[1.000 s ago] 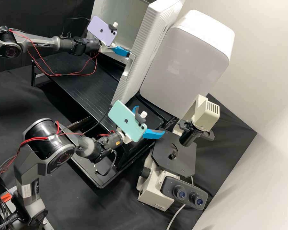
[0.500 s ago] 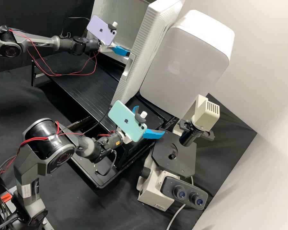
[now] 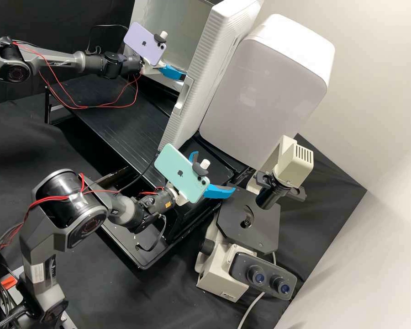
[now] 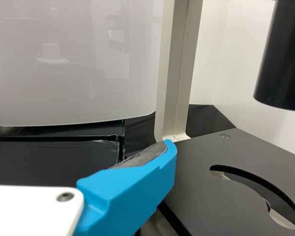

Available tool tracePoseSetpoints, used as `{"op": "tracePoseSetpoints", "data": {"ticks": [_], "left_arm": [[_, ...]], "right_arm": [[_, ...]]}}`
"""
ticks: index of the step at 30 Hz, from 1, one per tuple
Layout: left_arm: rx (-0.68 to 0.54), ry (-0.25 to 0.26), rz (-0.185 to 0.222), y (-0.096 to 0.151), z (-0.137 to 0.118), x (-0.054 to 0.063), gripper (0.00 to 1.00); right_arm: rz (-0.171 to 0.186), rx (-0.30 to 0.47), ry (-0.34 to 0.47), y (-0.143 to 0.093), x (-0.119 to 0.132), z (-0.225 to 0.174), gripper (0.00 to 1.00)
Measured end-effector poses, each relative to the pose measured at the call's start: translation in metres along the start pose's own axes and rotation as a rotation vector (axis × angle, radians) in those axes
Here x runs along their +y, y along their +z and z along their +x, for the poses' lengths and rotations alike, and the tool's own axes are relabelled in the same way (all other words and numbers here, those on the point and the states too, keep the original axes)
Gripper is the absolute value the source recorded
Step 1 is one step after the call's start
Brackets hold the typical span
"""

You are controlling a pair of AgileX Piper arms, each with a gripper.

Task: Take the petri dish out of the incubator

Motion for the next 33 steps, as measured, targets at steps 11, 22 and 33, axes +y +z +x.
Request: {"op": "tracePoseSetpoints", "data": {"ticks": [11,22,33], "left_arm": [[0.005,-0.008,0.002,-0.0011,0.0021,-0.0046,0.00],[0.007,-0.008,0.002,-0.0012,0.0021,-0.0046,0.00],[0.022,-0.004,0.002,-0.0026,0.0021,-0.0043,0.00]], "right_arm": [[0.000,0.000,0.000,0.0000,0.0000,0.0000,1.00],[0.000,0.000,0.000,0.0000,0.0000,0.0000,1.00],[0.000,0.000,0.000,0.0000,0.0000,0.0000,1.00]]}}
